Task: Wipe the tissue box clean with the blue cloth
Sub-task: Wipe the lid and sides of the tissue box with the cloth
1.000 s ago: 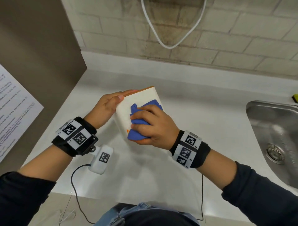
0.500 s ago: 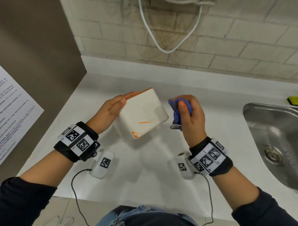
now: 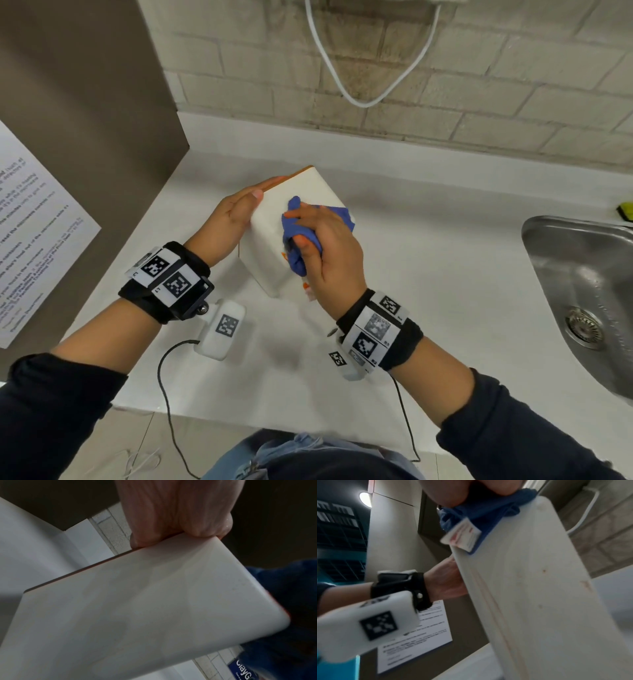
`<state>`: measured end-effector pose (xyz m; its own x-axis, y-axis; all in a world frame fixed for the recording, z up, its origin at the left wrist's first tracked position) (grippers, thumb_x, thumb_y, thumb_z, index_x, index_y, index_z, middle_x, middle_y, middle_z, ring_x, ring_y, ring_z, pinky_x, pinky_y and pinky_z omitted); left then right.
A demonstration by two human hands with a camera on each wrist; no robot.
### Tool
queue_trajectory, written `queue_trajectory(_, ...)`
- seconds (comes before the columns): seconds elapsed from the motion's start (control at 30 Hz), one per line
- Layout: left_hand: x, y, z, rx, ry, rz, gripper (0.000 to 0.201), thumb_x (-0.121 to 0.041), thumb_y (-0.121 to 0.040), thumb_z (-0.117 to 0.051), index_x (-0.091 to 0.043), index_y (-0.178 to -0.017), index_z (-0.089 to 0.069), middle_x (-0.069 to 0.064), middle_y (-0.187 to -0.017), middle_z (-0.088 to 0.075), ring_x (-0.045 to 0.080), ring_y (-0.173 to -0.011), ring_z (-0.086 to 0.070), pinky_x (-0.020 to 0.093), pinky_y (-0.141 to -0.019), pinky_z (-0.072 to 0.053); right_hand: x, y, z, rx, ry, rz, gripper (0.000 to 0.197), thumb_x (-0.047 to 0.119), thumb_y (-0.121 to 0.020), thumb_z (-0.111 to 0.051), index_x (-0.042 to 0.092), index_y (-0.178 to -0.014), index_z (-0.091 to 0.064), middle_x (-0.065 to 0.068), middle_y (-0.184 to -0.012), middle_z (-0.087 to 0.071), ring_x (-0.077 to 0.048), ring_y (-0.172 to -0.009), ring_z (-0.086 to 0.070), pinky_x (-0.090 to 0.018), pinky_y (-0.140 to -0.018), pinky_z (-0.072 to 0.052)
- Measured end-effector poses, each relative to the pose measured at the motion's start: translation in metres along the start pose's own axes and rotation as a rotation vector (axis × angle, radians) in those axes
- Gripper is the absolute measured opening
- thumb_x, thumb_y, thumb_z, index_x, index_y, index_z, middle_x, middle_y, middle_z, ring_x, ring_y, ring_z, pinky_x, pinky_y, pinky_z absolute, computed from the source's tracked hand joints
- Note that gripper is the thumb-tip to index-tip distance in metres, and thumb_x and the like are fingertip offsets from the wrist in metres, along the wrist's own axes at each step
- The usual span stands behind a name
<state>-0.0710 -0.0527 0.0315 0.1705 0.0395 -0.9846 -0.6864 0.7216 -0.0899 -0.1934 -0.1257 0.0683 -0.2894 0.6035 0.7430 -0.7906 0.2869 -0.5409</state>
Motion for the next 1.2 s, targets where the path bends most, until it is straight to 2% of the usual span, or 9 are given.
queue_trajectory(0.27,-0.003,-0.001,-0.006,0.056,-0.003,-0.029,0.035,-0.020,-0.098,-0.027,-0.025,-0.122,-0.052,-0.034,-0.108,-0.064,-0.005,-0.114,-0.054,0.008,-0.091,-0.039,0.033,0.011,-0.048,0.540,0.162,0.375,0.049,0.042,-0.092,-0.041,0.003,-0.078,-0.066,-0.014,-0.084,-0.069,-0.036,-0.096,-0.063,-0.024,-0.100,-0.027)
queue_trajectory(0.33,-0.004,0.001,-0.009,0.067,-0.001,-0.040,0.035,-0.022,-0.096,-0.028,-0.023,-0.122,-0.052,-0.034,-0.109,-0.064,-0.004,-0.115,-0.053,0.008,-0.092,-0.039,0.036,0.015,-0.047,0.594,0.158,0.431,0.037,0.034,-0.087,-0.050,0.002,-0.073,-0.065,-0.014,-0.078,-0.067,-0.036,-0.090,-0.064,-0.021,-0.101,-0.025)
queue_trajectory(0.43,-0.004,0.003,-0.014,0.082,-0.005,-0.045,0.033,-0.030,-0.095,-0.034,-0.024,-0.122,-0.052,-0.035,-0.108,-0.064,-0.004,-0.115,-0.053,0.007,-0.092,-0.039,0.039,0.029,-0.046,0.649,0.147,0.536,0.031,0.030,-0.083,-0.056,0.003,-0.069,-0.065,-0.011,-0.071,-0.066,-0.034,-0.085,-0.065,-0.033,-0.098,-0.035)
queue_trajectory(0.53,-0.005,0.005,-0.015,0.093,-0.006,-0.063,0.046,-0.042,-0.087,-0.036,-0.022,-0.126,-0.052,-0.031,-0.112,-0.064,0.001,-0.119,-0.053,0.010,-0.094,-0.040,0.032,0.042,-0.043,0.700,0.206,0.573,0.035,0.030,-0.084,-0.058,0.003,-0.063,-0.063,-0.010,-0.067,-0.066,-0.031,-0.094,-0.063,-0.027,-0.107,-0.027)
queue_trajectory(0.77,-0.006,0.007,-0.023,0.135,0.001,-0.073,0.039,-0.035,-0.090,-0.037,-0.023,-0.120,-0.057,-0.025,-0.116,-0.064,0.003,-0.119,-0.053,0.010,-0.092,-0.040,0.006,0.036,0.001,0.577,0.185,0.441,0.043,0.034,-0.092,-0.046,0.003,-0.071,-0.066,-0.012,-0.077,-0.071,-0.019,-0.117,-0.050,-0.030,-0.113,-0.023)
queue_trajectory(0.9,-0.010,0.007,-0.021,0.137,-0.026,-0.081,0.038,-0.031,-0.093,-0.033,-0.025,-0.122,-0.056,-0.027,-0.118,-0.062,0.003,-0.123,-0.050,0.010,-0.096,-0.037,-0.026,0.021,0.038,0.432,0.240,0.259,0.052,0.042,-0.095,-0.038,0.004,-0.073,-0.065,-0.014,-0.087,-0.073,-0.016,-0.121,-0.048,-0.021,-0.113,-0.021)
queue_trajectory(1.0,-0.009,0.009,-0.025,0.153,-0.046,-0.085,0.042,-0.038,-0.090,-0.033,-0.025,-0.122,-0.057,-0.022,-0.121,-0.062,0.005,-0.124,-0.049,0.015,-0.100,-0.036,-0.057,0.010,0.072,0.273,0.346,0.066,0.053,0.048,-0.095,-0.036,0.009,-0.076,-0.066,-0.011,-0.093,-0.072,-0.021,-0.121,-0.054,-0.032,-0.110,-0.035)
queue_trajectory(1.1,-0.009,0.014,-0.037,0.182,-0.077,-0.103,0.042,-0.036,-0.092,-0.032,-0.024,-0.126,-0.055,-0.011,-0.128,-0.060,0.008,-0.126,-0.047,0.023,-0.107,-0.034,-0.061,0.010,0.104,0.094,0.301,-0.082,0.041,0.043,-0.094,-0.035,0.018,-0.078,-0.064,0.009,-0.070,-0.064,-0.028,-0.100,-0.066,-0.048,-0.091,-0.049)
queue_trajectory(1.2,-0.011,0.015,-0.043,0.195,-0.086,-0.109,0.038,-0.031,-0.094,-0.031,-0.029,-0.125,-0.054,-0.021,-0.126,-0.059,0.004,-0.127,-0.045,0.016,-0.106,-0.032,-0.034,0.012,0.114,-0.097,0.042,-0.125,0.033,0.045,-0.093,-0.038,0.028,-0.079,-0.062,-0.003,-0.071,-0.068,-0.031,-0.078,-0.069,-0.051,-0.071,-0.054)
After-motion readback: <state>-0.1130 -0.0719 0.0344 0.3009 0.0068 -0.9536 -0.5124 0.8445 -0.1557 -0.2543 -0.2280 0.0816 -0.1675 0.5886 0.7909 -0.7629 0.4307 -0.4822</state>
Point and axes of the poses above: each hand's wrist, its own y-axis away from the middle knuckle, its own z-axis out of the back of the hand, x = y × z, the point moved 10 cm from there along -y, towards the middle knuckle
